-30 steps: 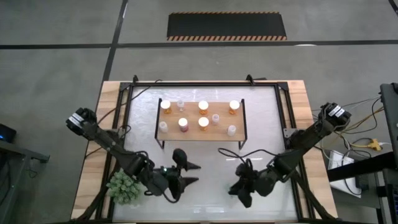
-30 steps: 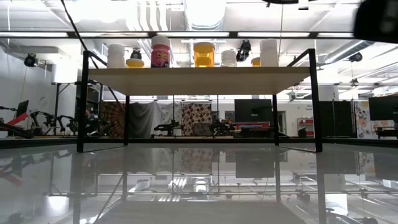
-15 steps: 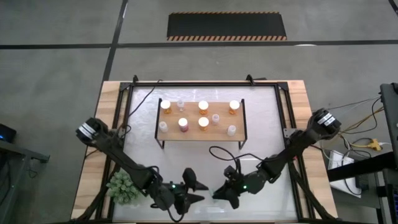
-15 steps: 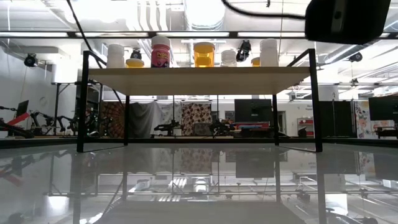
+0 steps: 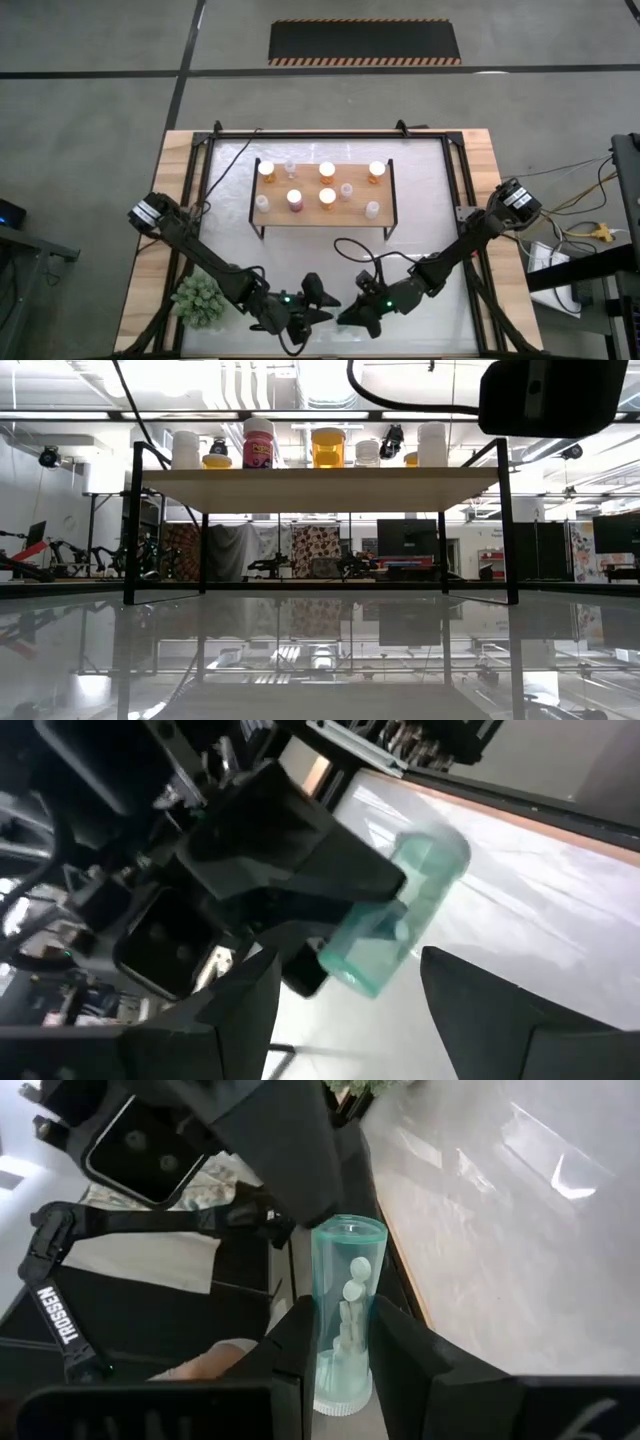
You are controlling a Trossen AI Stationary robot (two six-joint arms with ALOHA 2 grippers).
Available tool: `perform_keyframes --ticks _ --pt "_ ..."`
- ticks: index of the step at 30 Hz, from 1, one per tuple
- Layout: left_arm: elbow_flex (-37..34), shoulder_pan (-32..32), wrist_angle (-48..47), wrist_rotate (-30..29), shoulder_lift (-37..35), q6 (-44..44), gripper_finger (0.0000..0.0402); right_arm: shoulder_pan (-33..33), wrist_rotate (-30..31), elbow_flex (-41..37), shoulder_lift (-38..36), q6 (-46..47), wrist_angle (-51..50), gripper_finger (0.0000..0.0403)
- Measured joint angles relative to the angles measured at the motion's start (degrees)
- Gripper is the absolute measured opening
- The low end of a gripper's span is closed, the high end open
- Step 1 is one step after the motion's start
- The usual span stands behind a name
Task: Pick and place medicine bottles onto shelf by color
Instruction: Put the green pill bottle on the shelf
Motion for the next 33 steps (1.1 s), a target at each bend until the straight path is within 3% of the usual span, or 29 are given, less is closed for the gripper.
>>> perform_keyframes --ticks 6,19,27,33 --pt "0.0 0.1 2.3 0.4 1.1 2.6 0.0211 -0.1 0.2 0.1 -0.1 -0.3 0.1 0.0063" --pt "0.0 0.1 2.2 0.4 1.1 2.8 0.0113 -0.1 -0.2 0.1 -0.1 0.6 0.0 0.0063" --pt "0.0 0.1 2.0 0.3 1.1 2.6 0.0106 -0.3 -0.4 0.1 -0.2 1.1 -0.4 0.0066" --pt "-0.1 0.1 2.1 0.2 1.1 2.4 0.0105 -0.3 -0.4 0.1 -0.2 1.3 -0.4 0.0096"
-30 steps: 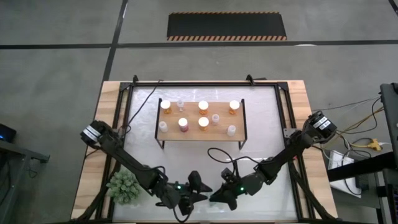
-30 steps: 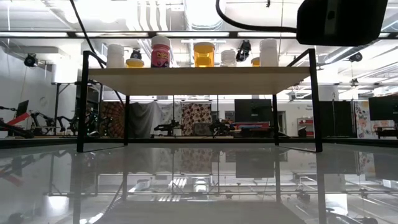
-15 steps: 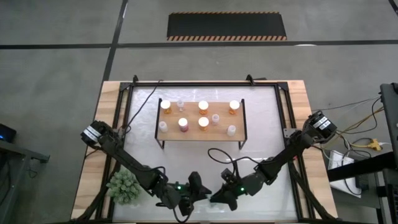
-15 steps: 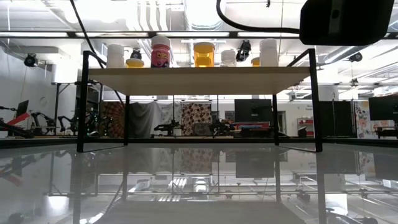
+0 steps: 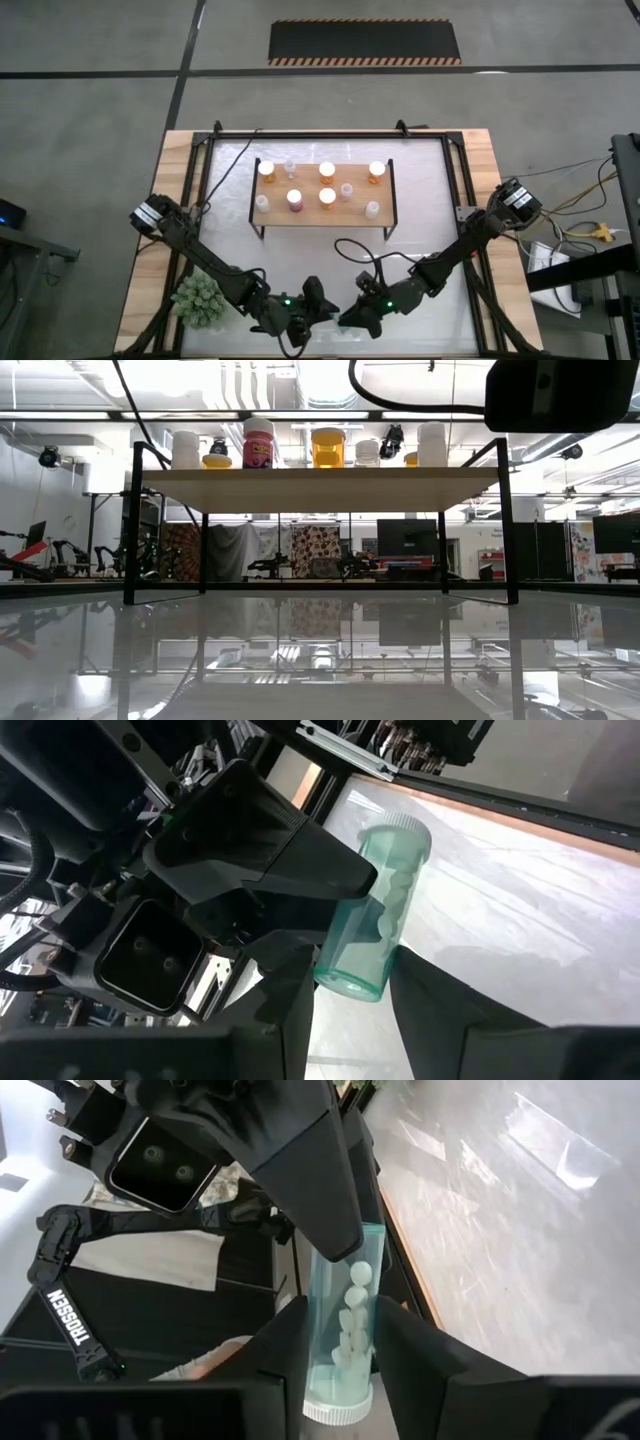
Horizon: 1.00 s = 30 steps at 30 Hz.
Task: Pick and place medicine bottles onto shelf by color
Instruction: Put the green pill bottle on the shelf
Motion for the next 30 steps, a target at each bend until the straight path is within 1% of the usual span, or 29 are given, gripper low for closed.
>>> perform_keyframes --ticks 6,14,17,23,27,30 --pt "0.0 0.0 0.2 -0.3 0.0 -0.3 0.0104 -0.1 0.6 0.1 0.0 -0.6 0.0 0.0123" --pt "-0.1 0.0 0.4 -1.7 0.0 -0.3 0.0104 -1.0 0.5 0.1 -0.4 -3.3 -0.7 0.0145" --pt "-0.4 -0.1 0.5 -2.8 -0.1 -1.4 0.0104 -1.3 0.6 0.1 -1.7 -4.6 -3.2 0.015" --pt "-2.1 -0.2 -0.6 -5.0 -1.1 -5.9 0.0104 -1.8 1.3 0.1 -6.6 -8.4 -10.7 0.0155" --pt "-4.0 -0.5 -0.6 -9.0 -1.8 -9.5 0.0104 -2.1 2.2 0.1 -10.2 -15.0 -16.5 0.0153" --pt "-4.4 -0.6 -0.8 -12.6 -2.2 -12.4 0.0104 -2.2 3.3 0.1 -13.3 -24.9 -19.2 0.0149"
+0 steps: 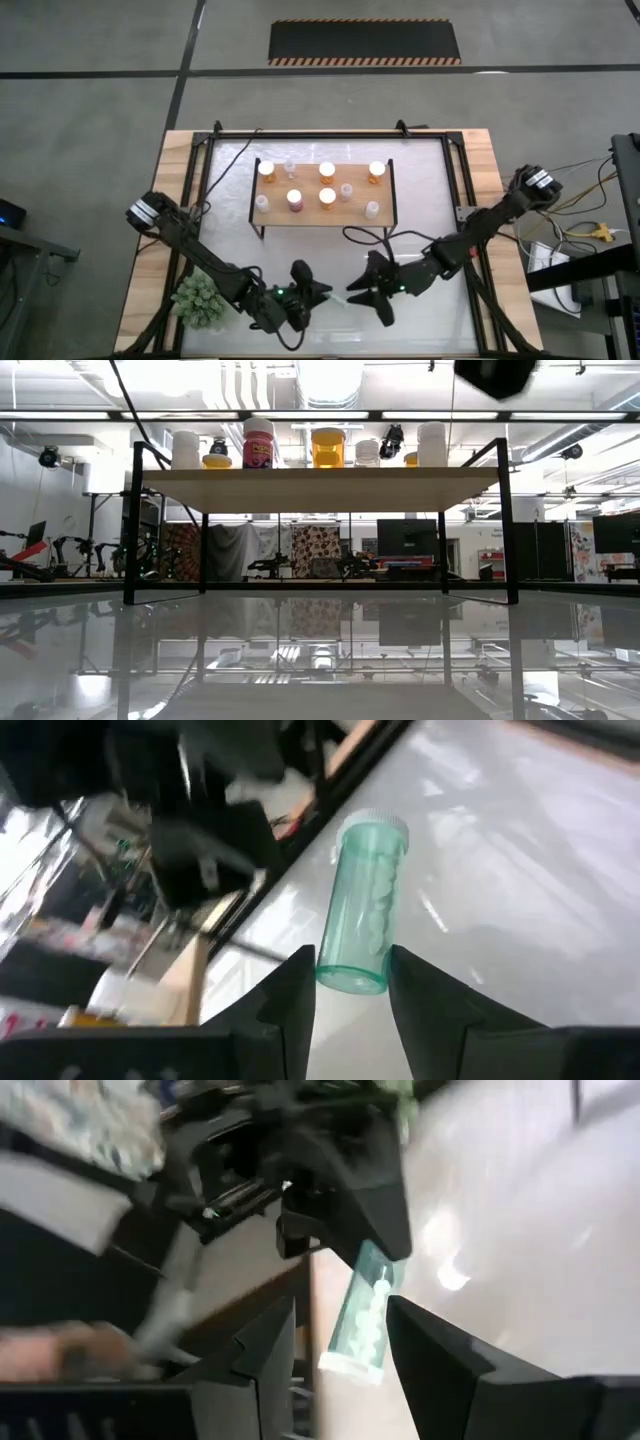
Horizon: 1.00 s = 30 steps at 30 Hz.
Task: Pick and place medicine bottles onto shelf by color
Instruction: Put the green pill bottle on the shelf
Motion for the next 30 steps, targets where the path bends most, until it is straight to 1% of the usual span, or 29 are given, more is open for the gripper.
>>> perform_keyframes --ticks 3,5,7,11,12,13,17,21,24,26,30 --pt "0.0 -0.1 -0.2 -4.3 -0.8 -2.4 0.0104 1.0 1.3 0.0 -2.7 -15.4 -0.9 0.0145" --pt "0.0 -0.1 -0.2 -7.4 -1.5 -4.0 0.0104 2.3 4.8 0.0 -4.0 -24.5 -0.9 0.0141" --pt "-0.1 -0.2 -0.3 -9.6 -2.5 -5.0 0.0104 3.8 9.8 0.0 -5.0 -32.8 -1.0 0.0137" --pt "-1.3 -0.2 -0.1 -10.4 -5.7 -6.2 0.0104 6.7 19.7 0.0 -5.9 -49.1 0.5 0.0129" --pt "-2.0 -0.2 -0.2 -10.4 -6.8 -6.8 0.0104 7.1 21.1 -0.1 -5.9 -52.1 1.7 0.0128" --pt "-2.7 -0.2 0.0 -10.4 -7.9 -7.4 0.0104 7.5 21.2 -0.4 -5.8 -54.6 3.4 0.0128" --pt "-6.8 0.1 5.4 -10.4 -11.8 -8.6 0.0104 7.1 19.9 -2.5 -5.1 -61.1 12.2 0.0139" --pt "-12.1 0.6 16.3 -10.4 -14.3 -5.7 0.0105 4.6 19.8 -5.5 -2.3 -66.1 24.0 0.017" --pt "-15.8 0.8 24.7 -10.1 -15.5 -2.3 0.0105 2.8 20.0 -5.8 -0.1 -69.1 30.9 0.0198" --pt "-17.6 0.8 28.2 -10.1 -16.2 -0.9 0.0105 1.6 20.0 -5.8 0.9 -70.5 34.1 0.0217" --pt "-19.1 1.0 31.0 -9.7 -16.9 1.4 0.0105 -0.8 19.8 -5.7 1.5 -70.1 35.7 0.0249"
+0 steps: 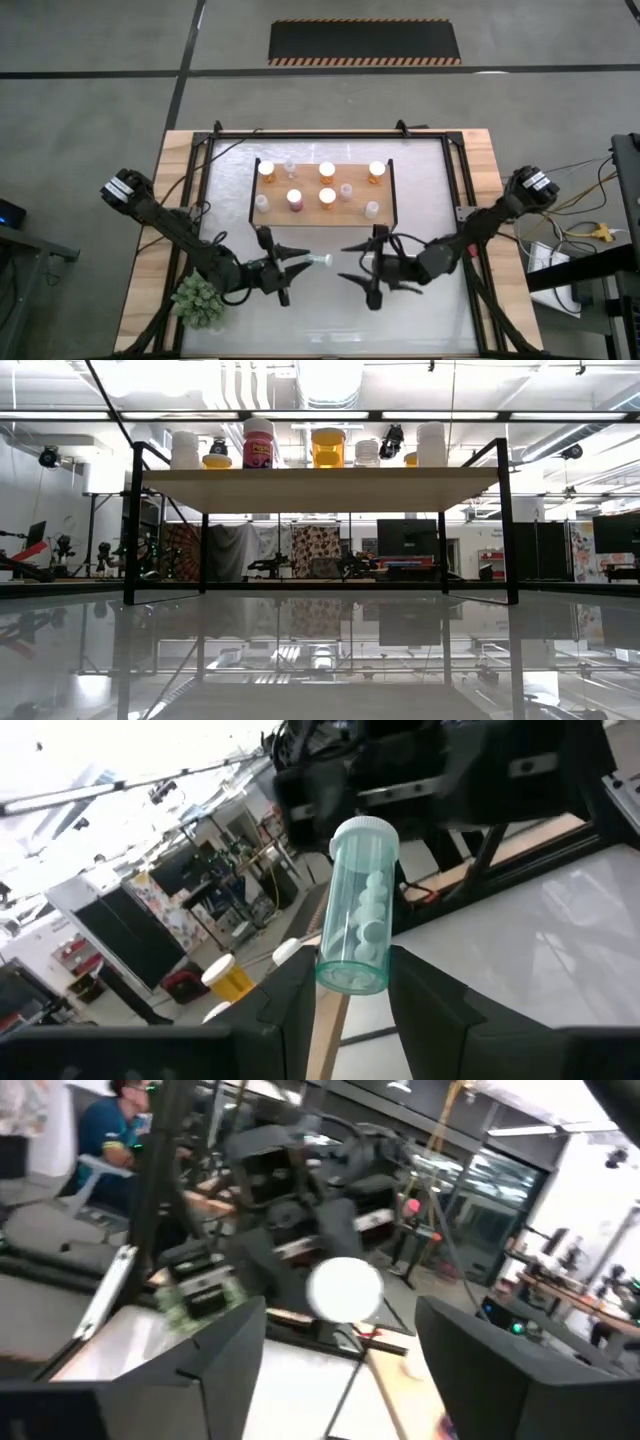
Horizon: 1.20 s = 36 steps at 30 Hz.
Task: Pick and place medicine bottles onto shelf by color
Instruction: Put the green pill bottle on the shelf
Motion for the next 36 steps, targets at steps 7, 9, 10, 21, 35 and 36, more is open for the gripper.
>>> perform_keyframes --ticks 7,9,10,21,35,36 --pt "-0.5 1.0 0.6 0.6 0.0 1.1 0.0105 -3.4 -5.0 0.5 0.0 3.4 0.1 0.0276" --pt "-0.5 1.4 0.6 0.6 0.0 1.1 0.0105 -4.6 -8.8 0.5 0.0 4.9 0.1 0.0274" --pt "-0.5 1.7 0.5 0.8 0.0 1.1 0.0105 -5.0 -10.0 0.5 0.0 5.5 0.1 0.0273" --pt "-0.5 2.1 -0.6 2.1 0.0 0.9 0.0105 -6.4 -6.5 0.6 0.0 5.9 -4.9 0.0249" --pt "-1.1 1.8 -1.3 1.1 0.1 0.5 0.0105 -5.6 -2.5 0.6 -0.5 15.0 -16.9 0.0244" --pt "-1.0 1.8 -1.3 1.2 0.1 0.5 0.0105 -5.6 -2.0 0.6 -0.3 15.5 -17.8 0.0244"
